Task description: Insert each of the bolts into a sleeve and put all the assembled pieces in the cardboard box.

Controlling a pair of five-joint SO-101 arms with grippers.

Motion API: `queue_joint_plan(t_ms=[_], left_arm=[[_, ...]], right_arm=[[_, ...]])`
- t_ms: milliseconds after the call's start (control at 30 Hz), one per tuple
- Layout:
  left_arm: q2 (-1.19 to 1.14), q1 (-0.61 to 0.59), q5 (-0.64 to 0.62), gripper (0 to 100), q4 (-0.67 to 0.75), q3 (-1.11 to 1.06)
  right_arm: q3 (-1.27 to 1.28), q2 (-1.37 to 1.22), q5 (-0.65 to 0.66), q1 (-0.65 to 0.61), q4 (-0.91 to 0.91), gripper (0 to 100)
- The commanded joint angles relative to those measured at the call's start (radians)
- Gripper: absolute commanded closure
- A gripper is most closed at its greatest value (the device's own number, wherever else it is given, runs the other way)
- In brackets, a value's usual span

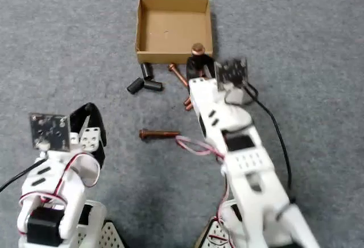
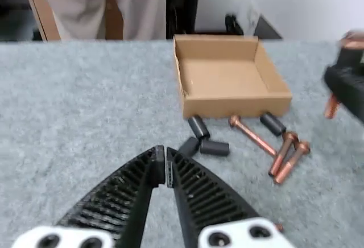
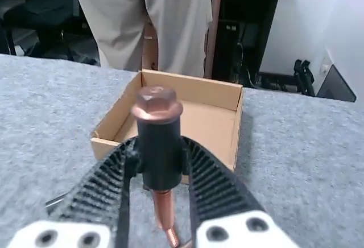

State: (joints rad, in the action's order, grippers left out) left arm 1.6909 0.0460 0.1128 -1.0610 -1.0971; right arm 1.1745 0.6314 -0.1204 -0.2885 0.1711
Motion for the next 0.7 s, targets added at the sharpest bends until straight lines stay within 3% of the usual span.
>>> queue_joint_plan(t_ms=[0,433,667], left_arm=[[0.008,-0.049,-0.02,98,-0.005,0.0],[0.008,-0.08,-0.017,98,-0.005,-0.006],[0.008,-0.077,-0.017,98,0.011,-0.035]], right_arm=[[-0.16,-0.219,0.011,0.019,0.147,99.8],[-0.722,-0.797,0.011,0.068,0.173,99.8],[-1.093,-1.075,0.005,0.079,-0.003,99.7]])
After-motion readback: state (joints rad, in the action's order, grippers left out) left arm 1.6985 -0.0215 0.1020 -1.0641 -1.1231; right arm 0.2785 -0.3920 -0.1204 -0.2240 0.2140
